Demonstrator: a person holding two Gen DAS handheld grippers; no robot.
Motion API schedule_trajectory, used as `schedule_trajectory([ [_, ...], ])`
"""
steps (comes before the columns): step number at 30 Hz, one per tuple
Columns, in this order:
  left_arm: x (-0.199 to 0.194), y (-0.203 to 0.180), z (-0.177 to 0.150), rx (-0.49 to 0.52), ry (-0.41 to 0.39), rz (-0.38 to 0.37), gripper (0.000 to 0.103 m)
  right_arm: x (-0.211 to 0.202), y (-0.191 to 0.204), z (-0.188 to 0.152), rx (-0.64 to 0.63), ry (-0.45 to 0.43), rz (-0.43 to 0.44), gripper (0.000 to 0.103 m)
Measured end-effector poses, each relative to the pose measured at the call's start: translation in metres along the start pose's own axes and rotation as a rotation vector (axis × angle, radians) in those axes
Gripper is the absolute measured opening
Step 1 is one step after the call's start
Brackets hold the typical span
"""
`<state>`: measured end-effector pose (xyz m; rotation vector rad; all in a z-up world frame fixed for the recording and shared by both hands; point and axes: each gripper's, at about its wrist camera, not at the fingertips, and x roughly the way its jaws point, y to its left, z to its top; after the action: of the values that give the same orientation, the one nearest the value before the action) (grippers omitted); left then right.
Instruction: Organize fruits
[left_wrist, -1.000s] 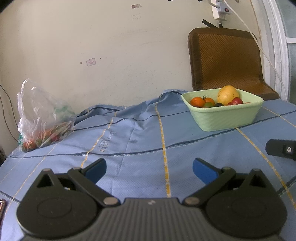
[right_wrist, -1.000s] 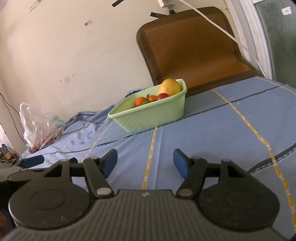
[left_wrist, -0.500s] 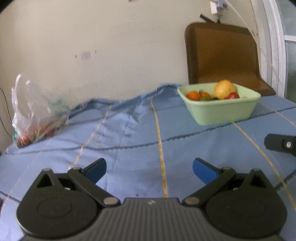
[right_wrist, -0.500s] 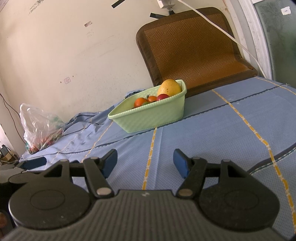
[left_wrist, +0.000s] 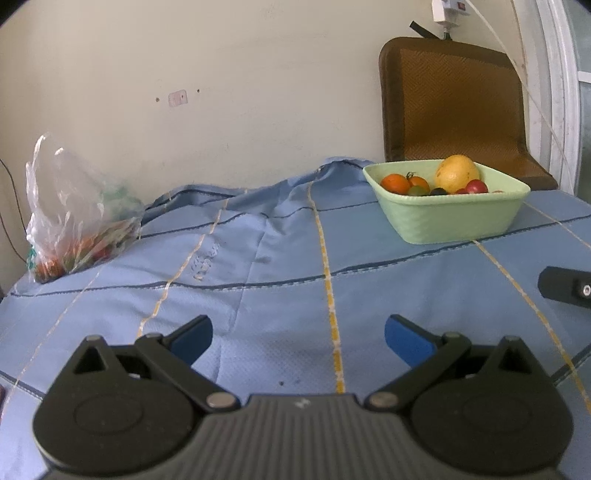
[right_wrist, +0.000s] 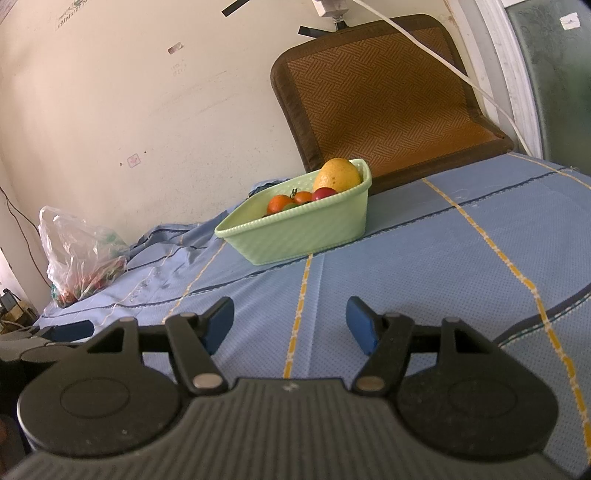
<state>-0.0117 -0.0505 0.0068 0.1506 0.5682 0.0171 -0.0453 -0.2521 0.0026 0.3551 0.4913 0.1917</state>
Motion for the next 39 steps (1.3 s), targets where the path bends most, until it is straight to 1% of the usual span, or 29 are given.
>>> schedule_trajectory([
  [3, 0.0015, 0.0014, 0.0003, -0.007, 0.016, -0.004, 0.103, 0.0, 0.0001, -0.0001, 0.0, 0.0, 0.0, 0.07],
  [10, 0.0016, 0.0022, 0.0001, -0.012, 0.024, -0.016, 0.103, 0.0, 0.0001, -0.0002, 0.0, 0.0, 0.0, 0.07],
  [21, 0.0052, 0.001, 0.0006, -0.003, 0.052, -0.005, 0.103, 0.0001, 0.0, -0.0003, 0.001, 0.0, 0.0, 0.071],
  [24, 0.0049, 0.0012, 0.0001, 0.001, 0.052, -0.002, 0.103, -0.0001, 0.0003, -0.0001, 0.002, -0.001, 0.0, 0.073],
  [39, 0.0054, 0.0001, -0.0002, 0.03, 0.045, -0.001, 0.103, -0.0002, 0.0001, 0.0, 0.009, -0.006, 0.0, 0.074],
])
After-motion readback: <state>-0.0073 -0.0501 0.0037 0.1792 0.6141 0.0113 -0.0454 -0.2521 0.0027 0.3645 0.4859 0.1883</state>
